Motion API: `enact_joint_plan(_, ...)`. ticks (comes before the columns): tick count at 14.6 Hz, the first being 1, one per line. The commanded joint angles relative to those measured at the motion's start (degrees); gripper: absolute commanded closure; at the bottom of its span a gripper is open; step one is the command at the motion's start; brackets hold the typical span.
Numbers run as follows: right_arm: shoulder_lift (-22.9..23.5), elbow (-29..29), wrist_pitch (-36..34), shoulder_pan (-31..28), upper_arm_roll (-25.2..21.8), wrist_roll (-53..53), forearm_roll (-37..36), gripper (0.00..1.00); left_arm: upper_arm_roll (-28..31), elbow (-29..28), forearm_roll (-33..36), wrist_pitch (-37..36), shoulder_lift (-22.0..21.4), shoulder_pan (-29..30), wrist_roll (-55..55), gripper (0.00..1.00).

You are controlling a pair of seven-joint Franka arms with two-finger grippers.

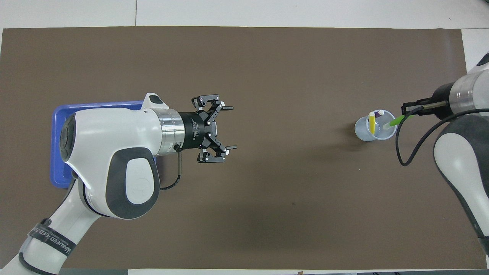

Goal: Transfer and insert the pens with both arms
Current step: 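Carry the green pen into the cup with the right gripper while the left gripper withdraws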

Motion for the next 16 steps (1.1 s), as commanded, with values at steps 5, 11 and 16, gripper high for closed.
enact_joint_plan(5, 0.86, -6.17, 9.23, -3.26, 0.81, -5.45, -0.96, 1.0, 0.09, -2.96, 12.36, -9.28, -0.96, 4.32, 25.9, 0.0)
enact_joint_plan(11, 3.15, -10.73, 18.01, -2.74, 0.9, -5.9, -0.87, 1.0, 0.18, 4.67, 38.81, -24.38, 2.99, 8.19, 38.1, 0.0)
enact_joint_plan(16, 3.94, -12.32, 20.22, -2.65, 0.98, -5.81, -0.87, 0.96, 0.62, 17.15, 49.74, -36.16, 9.23, 9.42, 47.98, 0.0)
